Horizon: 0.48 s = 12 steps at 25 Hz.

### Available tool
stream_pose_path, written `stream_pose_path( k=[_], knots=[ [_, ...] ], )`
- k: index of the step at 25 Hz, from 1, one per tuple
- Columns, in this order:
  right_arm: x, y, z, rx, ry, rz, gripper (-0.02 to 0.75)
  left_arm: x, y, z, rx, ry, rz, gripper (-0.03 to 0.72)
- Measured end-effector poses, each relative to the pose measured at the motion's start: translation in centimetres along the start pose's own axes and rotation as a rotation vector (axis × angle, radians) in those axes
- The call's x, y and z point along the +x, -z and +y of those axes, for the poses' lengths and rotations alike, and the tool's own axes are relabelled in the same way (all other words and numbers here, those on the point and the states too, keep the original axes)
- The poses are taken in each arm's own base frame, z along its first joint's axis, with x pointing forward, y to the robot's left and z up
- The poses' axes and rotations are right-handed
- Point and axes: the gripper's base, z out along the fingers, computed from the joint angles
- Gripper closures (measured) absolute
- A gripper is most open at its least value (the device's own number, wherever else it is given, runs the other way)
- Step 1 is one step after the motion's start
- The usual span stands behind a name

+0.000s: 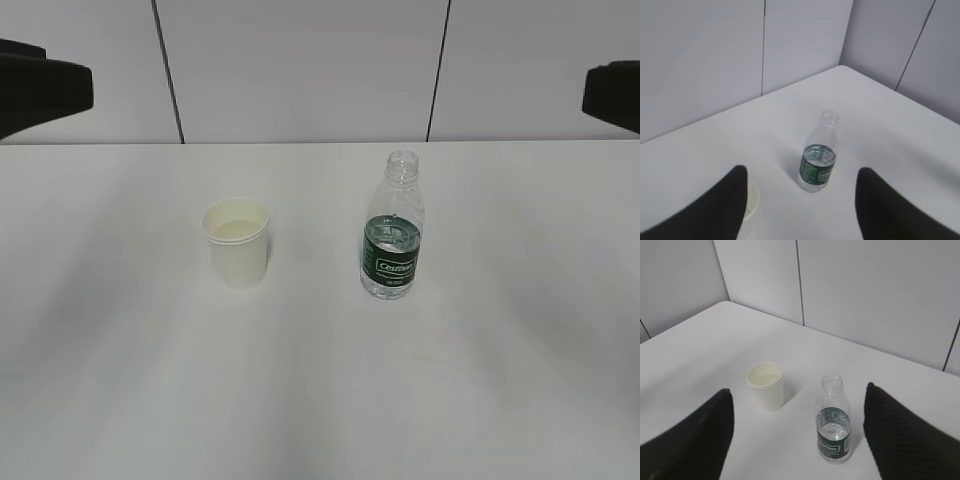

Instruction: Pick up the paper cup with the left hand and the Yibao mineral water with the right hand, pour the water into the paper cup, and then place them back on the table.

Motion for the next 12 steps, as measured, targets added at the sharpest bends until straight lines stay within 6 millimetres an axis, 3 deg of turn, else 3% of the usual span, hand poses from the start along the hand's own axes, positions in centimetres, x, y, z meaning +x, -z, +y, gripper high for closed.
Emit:
stream_pose_path(
  k=[12],
  knots=[
    [3.3,4.9,4.3,-0.001,-0.001,-0.096,0.144,-1.2,3.7,-4.1,0.175,-0.054,-0.078,0.23]
  ],
)
